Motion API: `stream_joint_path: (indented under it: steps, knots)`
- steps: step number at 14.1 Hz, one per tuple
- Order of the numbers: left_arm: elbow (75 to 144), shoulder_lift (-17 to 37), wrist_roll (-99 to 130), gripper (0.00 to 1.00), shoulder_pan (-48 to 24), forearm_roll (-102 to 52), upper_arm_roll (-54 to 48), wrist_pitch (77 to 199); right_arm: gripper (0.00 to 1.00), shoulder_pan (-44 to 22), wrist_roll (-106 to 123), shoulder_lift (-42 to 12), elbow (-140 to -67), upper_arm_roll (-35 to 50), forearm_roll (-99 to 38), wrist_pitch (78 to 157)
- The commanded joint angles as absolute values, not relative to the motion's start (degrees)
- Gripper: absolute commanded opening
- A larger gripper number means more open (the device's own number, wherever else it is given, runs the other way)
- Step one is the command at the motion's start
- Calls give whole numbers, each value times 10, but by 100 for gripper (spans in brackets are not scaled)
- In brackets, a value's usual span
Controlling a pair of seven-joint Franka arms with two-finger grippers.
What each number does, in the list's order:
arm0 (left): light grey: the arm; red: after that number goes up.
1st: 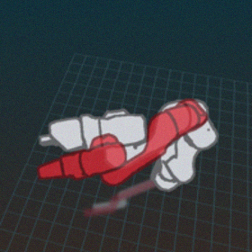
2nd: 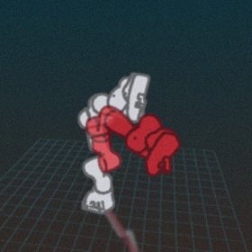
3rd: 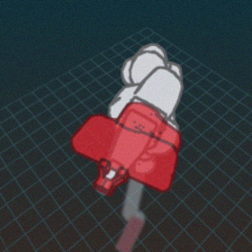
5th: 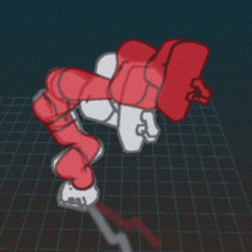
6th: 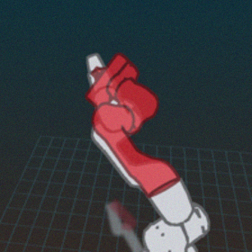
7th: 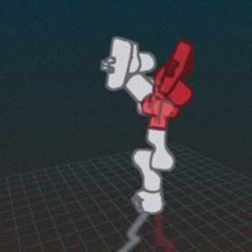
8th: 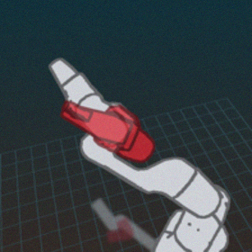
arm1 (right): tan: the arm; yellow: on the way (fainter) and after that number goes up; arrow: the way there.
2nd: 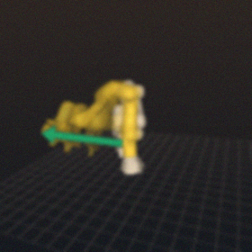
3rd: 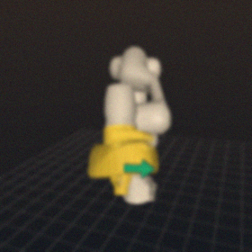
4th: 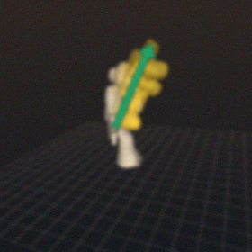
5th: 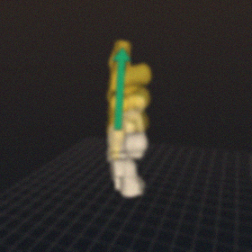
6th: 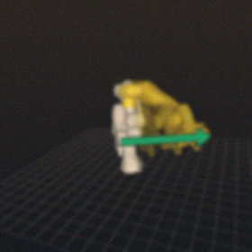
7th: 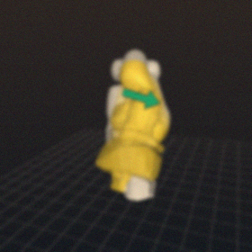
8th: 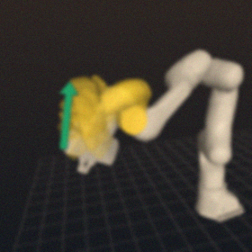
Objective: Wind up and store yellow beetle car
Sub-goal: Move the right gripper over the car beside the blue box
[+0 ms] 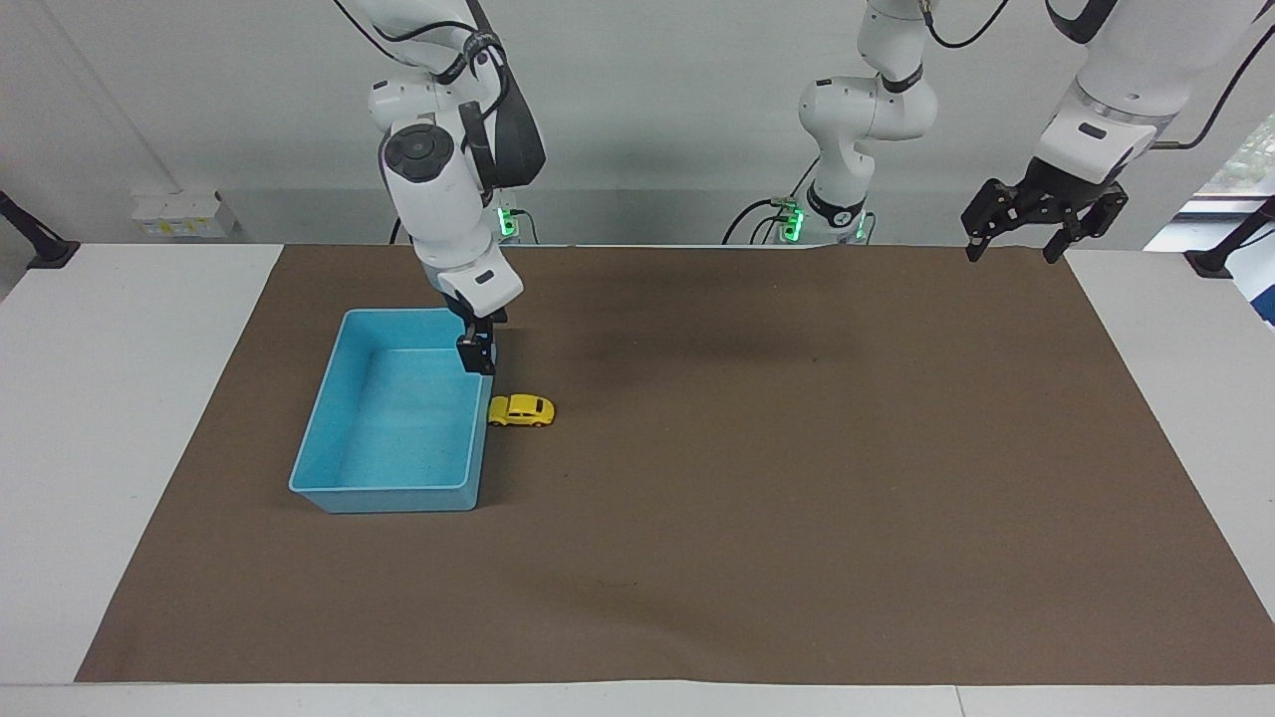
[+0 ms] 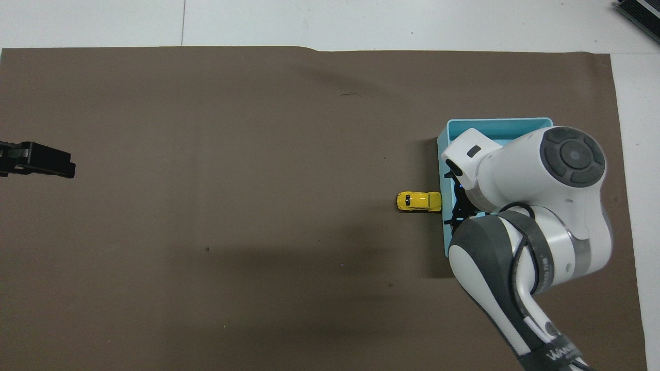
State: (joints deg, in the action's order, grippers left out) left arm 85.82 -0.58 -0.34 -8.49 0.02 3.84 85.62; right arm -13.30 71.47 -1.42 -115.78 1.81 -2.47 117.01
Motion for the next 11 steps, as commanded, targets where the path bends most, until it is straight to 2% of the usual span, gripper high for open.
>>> stream_joint_path:
  steps: [1,11]
  knots:
    - [862,-12,-9,100,-75,-4,33,848,100,-148,726,-30,-1172,17,-12,1208]
    - [862,-12,-9,100,-75,-4,32,848,100,-154,720,-115,-1201,17,-6,1324]
